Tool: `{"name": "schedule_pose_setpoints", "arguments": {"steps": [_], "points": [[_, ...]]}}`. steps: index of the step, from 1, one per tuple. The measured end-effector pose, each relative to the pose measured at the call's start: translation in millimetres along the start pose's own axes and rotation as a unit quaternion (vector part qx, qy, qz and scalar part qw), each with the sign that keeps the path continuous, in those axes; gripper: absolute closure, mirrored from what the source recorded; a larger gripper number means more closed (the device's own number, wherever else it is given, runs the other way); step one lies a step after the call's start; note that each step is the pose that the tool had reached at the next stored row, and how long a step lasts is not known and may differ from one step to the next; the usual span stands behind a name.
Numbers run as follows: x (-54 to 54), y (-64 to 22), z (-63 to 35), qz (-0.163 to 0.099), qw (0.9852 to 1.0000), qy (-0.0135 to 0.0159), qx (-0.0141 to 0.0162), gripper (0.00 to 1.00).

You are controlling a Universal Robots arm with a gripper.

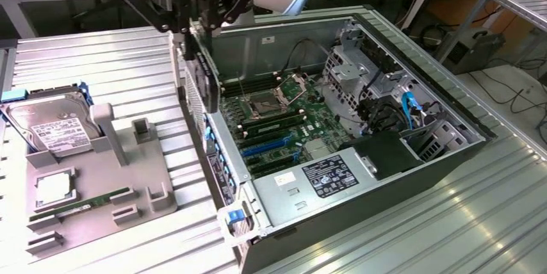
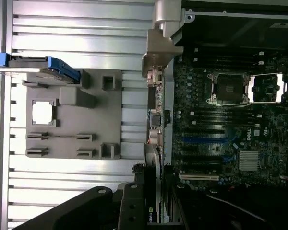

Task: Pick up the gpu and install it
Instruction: 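Pick up the gpu and move the gpu toward the slot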

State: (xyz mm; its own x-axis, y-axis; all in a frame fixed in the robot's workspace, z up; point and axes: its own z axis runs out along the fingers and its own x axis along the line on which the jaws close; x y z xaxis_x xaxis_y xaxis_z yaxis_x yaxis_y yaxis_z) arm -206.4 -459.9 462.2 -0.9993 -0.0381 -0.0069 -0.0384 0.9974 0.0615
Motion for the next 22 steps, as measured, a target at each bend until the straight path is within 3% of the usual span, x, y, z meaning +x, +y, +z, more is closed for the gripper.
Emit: {"name": "schedule_pose_setpoints", "arguments": {"steps": [4,9,14,22], "points": [[-18.1,-2.2,-1.0,0.000,1.0000,0.0000,-0.0049,0.74],[-42.6,-4.1,-0.9,0.000,1.0000,0.0001,-0.0081,0.74],[-65.9,-5.1,0.8,0.000,1.0000,0.0001,-0.0084,0.74],[-102.3,-7.3,14.1,0.000,1.0000,0.0001,-0.0084,0.74]]}}
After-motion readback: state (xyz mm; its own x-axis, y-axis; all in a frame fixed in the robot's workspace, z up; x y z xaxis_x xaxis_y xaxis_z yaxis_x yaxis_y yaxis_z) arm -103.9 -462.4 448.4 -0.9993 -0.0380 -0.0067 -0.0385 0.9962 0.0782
